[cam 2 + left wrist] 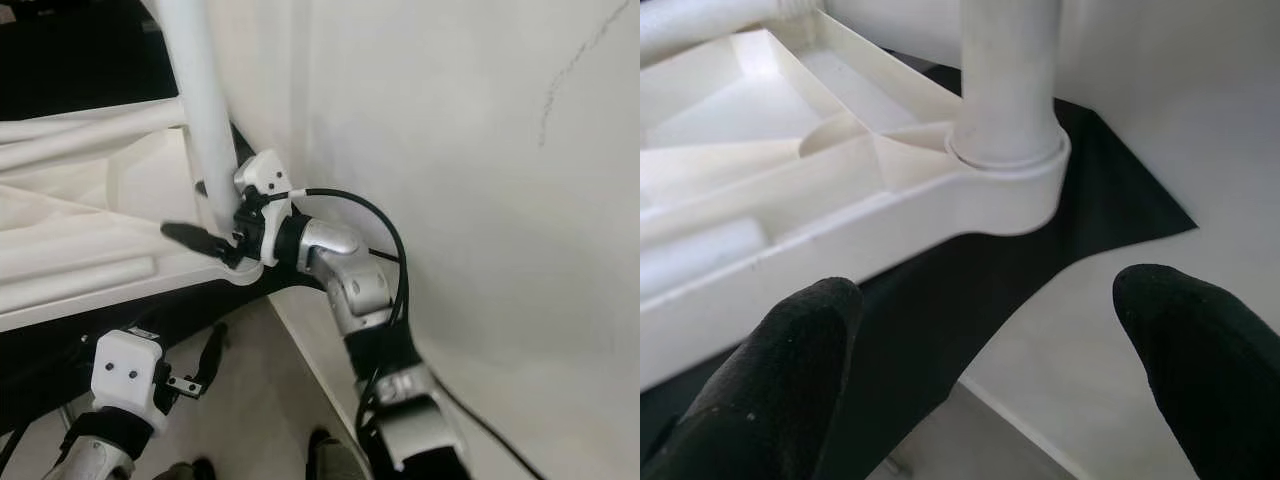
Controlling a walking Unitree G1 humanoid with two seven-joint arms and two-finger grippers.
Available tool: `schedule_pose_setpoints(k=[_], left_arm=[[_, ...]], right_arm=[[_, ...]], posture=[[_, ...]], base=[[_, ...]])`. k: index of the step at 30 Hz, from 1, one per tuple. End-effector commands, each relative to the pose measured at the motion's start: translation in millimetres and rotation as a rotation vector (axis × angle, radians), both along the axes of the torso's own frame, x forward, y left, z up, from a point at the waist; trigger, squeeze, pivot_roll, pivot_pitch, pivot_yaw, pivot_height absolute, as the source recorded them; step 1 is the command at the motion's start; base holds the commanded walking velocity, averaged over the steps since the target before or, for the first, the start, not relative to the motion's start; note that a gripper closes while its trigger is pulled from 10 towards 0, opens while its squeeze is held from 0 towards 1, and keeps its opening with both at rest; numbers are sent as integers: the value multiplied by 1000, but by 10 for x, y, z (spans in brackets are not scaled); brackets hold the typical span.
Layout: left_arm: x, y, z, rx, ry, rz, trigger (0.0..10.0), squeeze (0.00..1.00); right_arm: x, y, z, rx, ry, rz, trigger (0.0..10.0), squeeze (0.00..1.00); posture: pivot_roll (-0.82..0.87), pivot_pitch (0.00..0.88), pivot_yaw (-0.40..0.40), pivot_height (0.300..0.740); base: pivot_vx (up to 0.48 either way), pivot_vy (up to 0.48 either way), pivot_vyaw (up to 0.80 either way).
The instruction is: Building children table
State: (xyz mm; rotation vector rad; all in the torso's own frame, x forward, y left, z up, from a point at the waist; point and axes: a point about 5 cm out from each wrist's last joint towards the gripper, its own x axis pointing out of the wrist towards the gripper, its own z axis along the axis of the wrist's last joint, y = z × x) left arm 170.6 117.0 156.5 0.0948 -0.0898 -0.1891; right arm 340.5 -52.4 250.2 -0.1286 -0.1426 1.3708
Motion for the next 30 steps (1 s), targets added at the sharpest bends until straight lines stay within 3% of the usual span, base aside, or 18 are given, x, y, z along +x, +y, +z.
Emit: schedule_pose_setpoints(k=[1,8,9,10,11,16,21,22,25,26,27,28,29,30], left_arm=[[-36,-10,-28,0,25,-6,10000,0],[-62,-18,-18,-2,29,-10,10000,0],[-65,-21,-18,-3,30,-11,10000,0],[-67,-22,-18,-4,31,-11,10000,0],[-69,-24,-18,-4,32,-12,10000,0],[-73,-25,-17,-5,33,-12,10000,0],[-74,-23,-20,-5,34,-14,10000,0],[-74,-23,-21,-6,34,-15,10000,0],[-74,-23,-21,-6,34,-15,10000,0],[-75,-21,-22,-5,34,-15,10000,0],[-73,-11,-23,-2,34,-15,10000,0],[-72,-3,-22,0,34,-15,10000,0],[-72,-3,-22,0,34,-15,10000,0],[-63,2,-23,3,34,-16,10000,0]], right_arm=[[-13,37,19,-25,-16,100,10000,0],[56,-7,156,-48,1,233,10000,0],[66,-11,158,-55,4,243,8039,0],[73,-14,159,-58,7,250,2627,0],[76,-20,151,-61,13,256,0,0],[100,-59,111,-78,16,260,0,0],[133,-141,35,-73,18,143,0,0],[142,-170,-10,-73,25,75,0,0],[142,-170,-10,-73,25,75,0,0],[116,-199,-138,-58,67,-37,0,0],[22,-144,-500,-59,130,-449,0,0],[-93,-220,-703,-63,165,-785,0,0],[-93,-220,-703,-63,165,-785,0,0],[-215,-206,-767,-53,163,-964,0,0]], posture=[[-2,270,-38,740],[2,281,-36,740],[3,283,-36,740],[3,283,-36,740],[4,284,-36,740],[1,287,-34,740],[-8,287,-36,740],[-9,287,-40,740],[-9,287,-40,740],[-8,289,-47,740],[-12,286,-40,740],[-11,285,-42,740],[-11,285,-42,740],[-1,281,-34,740]], base=[[0,0,0],[0,0,0],[0,0,0],[0,0,0],[0,0,0],[0,0,0],[0,0,0],[0,0,0],[0,0,0],[0,0,0],[0,0,0],[0,0,0],[0,0,0],[0,0,0]])
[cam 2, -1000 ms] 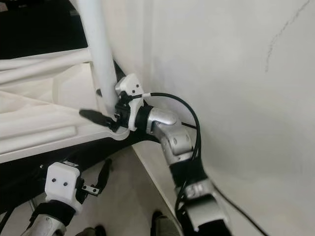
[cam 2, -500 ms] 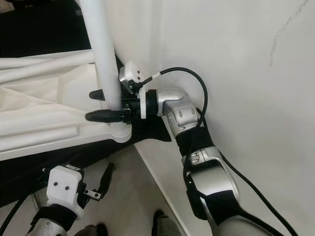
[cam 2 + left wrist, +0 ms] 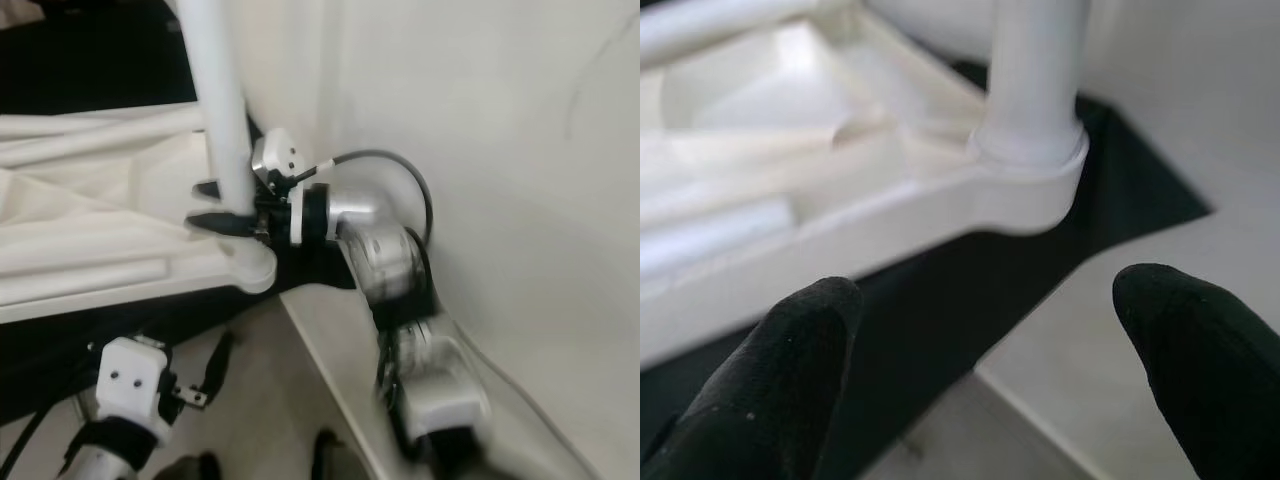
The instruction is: Building children table
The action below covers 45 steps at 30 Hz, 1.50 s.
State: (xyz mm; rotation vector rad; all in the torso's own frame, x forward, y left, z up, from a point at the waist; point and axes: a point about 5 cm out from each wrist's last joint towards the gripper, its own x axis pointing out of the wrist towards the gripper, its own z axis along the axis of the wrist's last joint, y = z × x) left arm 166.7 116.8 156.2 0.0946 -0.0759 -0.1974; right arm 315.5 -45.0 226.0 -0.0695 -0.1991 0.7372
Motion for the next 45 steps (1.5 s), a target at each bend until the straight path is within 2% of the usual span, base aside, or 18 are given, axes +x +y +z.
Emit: schedule_pose_setpoints(k=[1,5,6,7,8,10,11,15,16,19,20,24,25,26,31,41,42,45], left_arm=[[-25,4,-20,1,19,-8,10000,0],[-16,9,-29,7,20,-9,10000,0],[-6,12,-39,10,20,-7,10000,0],[-6,12,-39,10,20,-7,10000,0],[5,12,-47,13,19,-7,10000,0],[10,13,-51,14,17,-2,10000,0],[11,16,-51,14,15,4,10000,0],[10,19,-47,14,13,10,10000,0],[12,17,-45,12,13,9,10000,0],[14,13,-42,10,13,6,10000,0],[20,6,-40,8,13,3,10000,0],[20,2,-38,7,12,2,10000,0],[22,0,-37,6,12,2,10000,0],[20,-3,-36,5,11,2,10000,0],[1,-7,-23,2,8,6,10000,0],[-20,-22,-16,-2,12,3,10000,0],[-23,-26,-16,-3,13,3,10000,0],[-25,-31,-17,-6,14,3,10000,0]], right_arm=[[35,-280,-526,-106,253,-333,0,0],[8,-119,-472,-62,242,-363,0,0],[82,116,-343,-14,211,-282,0,0],[82,116,-343,-14,211,-282,0,0],[147,341,-250,12,200,-203,0,0],[188,492,-199,39,209,-138,0,0],[205,568,-171,34,207,-84,10000,0],[185,587,-123,53,202,30,10000,0],[143,556,-79,89,207,114,10000,1000],[74,480,-12,126,199,253,10000,1000],[3,342,71,102,159,378,10000,1000],[-17,288,92,76,142,435,10000,1000],[-8,242,104,28,105,481,10000,796],[28,184,110,-36,73,549,10000,0],[141,112,109,-176,66,767,10000,0],[159,94,118,-219,82,875,10000,0],[174,77,133,-222,81,895,471,0],[186,53,164,-216,80,927,0,0]], posture=[[-1,281,-34,740],[-2,269,-25,740],[1,251,-27,740],[1,251,-27,740],[4,242,-38,740],[4,243,-38,740],[1,243,-38,740],[-6,248,-35,740],[-7,250,-36,740],[-12,251,-38,740],[-14,254,-40,740],[-15,255,-42,740],[-15,255,-42,740],[-10,258,-46,740],[-6,270,-42,740],[-7,281,-46,740],[-25,282,-53,740],[-33,281,-53,740]], base=[[0,0,0],[0,0,0],[0,0,0],[0,0,0],[0,0,0],[0,0,0],[0,0,0],[0,0,0],[0,0,0],[0,0,0],[0,0,0],[0,0,0],[0,0,0],[0,0,0],[0,0,0],[0,0,0],[0,0,0],[0,0,0]])
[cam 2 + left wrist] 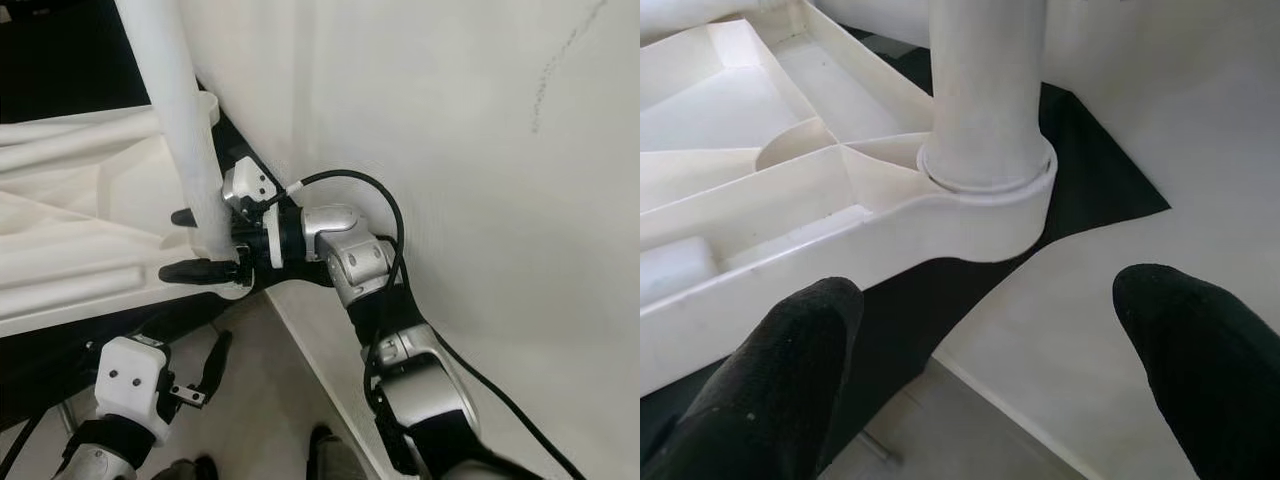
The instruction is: Building children table
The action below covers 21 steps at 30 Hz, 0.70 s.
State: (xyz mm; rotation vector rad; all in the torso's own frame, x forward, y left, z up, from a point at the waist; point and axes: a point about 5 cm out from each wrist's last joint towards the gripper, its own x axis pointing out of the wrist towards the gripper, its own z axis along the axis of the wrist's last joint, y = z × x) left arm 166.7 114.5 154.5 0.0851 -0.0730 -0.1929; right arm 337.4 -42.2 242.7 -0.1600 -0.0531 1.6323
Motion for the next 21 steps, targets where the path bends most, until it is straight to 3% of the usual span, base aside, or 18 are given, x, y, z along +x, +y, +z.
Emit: schedule_pose_setpoints(k=[1,5,10,11,12,14,15,16,18,19,20,21], left_arm=[[-26,-10,0,2,10,-1,10000,0],[-24,-15,-2,-2,11,-5,10000,0],[-21,-16,-5,-3,12,-6,10000,0],[-16,-15,-8,-4,12,-9,10000,0],[-16,-15,-8,-4,12,-9,10000,0],[-11,-10,-11,-4,12,-11,10000,0],[-11,-10,-11,-4,12,-11,10000,0],[-7,-3,-15,-2,12,-11,10000,0],[3,3,-15,0,10,-12,10000,0],[5,3,-14,1,9,-12,10000,0],[11,5,-22,4,9,-11,10000,0],[11,5,-22,4,9,-11,10000,0]], right_arm=[[-19,16,6,9,-4,68,0,0],[17,-35,29,33,-17,51,0,0],[42,-119,27,63,-32,-73,0,0],[49,-226,-27,87,-17,-246,0,0],[49,-226,-27,87,-17,-246,0,0],[-5,-299,-168,106,48,-471,0,0],[-5,-299,-168,106,48,-471,0,0],[8,-363,-332,52,9,-826,0,0],[-335,-309,-663,-27,-25,-1085,0,0],[-440,-289,-703,-35,-55,-1133,0,0],[-503,-136,-737,-22,-16,-1069,0,0],[-503,-136,-737,-22,-16,-1069,0,0]], posture=[[-33,281,-53,740],[-39,280,-47,740],[-46,280,-45,740],[-54,281,-52,740],[-54,281,-52,740],[-57,281,-58,740],[-57,281,-58,740],[-62,278,-55,740],[-61,268,-51,740],[-61,268,-51,740],[-55,262,-35,740],[-55,262,-35,740]], base=[[0,0,0],[0,0,0],[0,0,0],[0,0,0],[0,0,0],[0,0,0],[0,0,0],[0,0,0],[0,0,0],[0,0,0],[0,0,0],[0,0,0]])
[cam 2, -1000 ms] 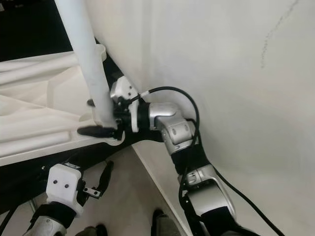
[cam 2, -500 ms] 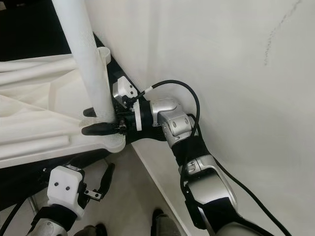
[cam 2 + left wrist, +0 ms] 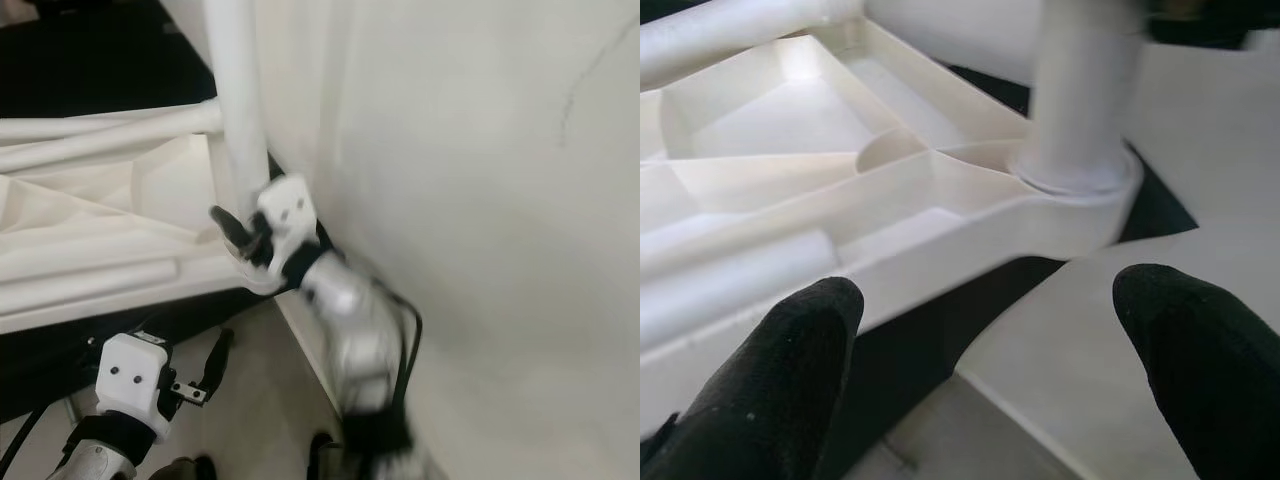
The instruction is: Building children table
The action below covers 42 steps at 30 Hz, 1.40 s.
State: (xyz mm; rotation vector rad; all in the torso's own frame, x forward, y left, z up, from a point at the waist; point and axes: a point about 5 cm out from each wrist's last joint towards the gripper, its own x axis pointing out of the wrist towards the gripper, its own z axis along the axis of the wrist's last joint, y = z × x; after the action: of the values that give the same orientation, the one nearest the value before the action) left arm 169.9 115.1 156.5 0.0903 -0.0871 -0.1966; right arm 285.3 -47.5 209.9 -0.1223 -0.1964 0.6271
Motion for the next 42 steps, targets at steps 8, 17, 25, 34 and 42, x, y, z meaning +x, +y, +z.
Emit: schedule_pose_setpoints(k=[8,17,25,34,42], left_arm=[[6,10,-63,3,23,-4,10000,0],[7,6,-56,3,19,-1,10000,0],[-13,-14,-39,0,18,0,10000,0],[-39,-22,-31,-3,22,-2,10000,0],[-57,-23,-32,-3,30,-6,10000,0]], right_arm=[[149,181,-272,-38,200,43,2314,0],[65,362,73,76,160,450,10000,1000],[352,73,425,-107,25,867,10000,0],[479,-28,487,-192,95,1038,10000,0],[572,-59,495,-202,124,1145,0,0]], posture=[[-57,239,-46,740],[-57,243,-46,740],[-35,258,-52,740],[-26,271,-51,740],[-21,278,-46,740]], base=[[0,0,0],[0,0,0],[0,0,0],[0,0,0],[0,0,0]])
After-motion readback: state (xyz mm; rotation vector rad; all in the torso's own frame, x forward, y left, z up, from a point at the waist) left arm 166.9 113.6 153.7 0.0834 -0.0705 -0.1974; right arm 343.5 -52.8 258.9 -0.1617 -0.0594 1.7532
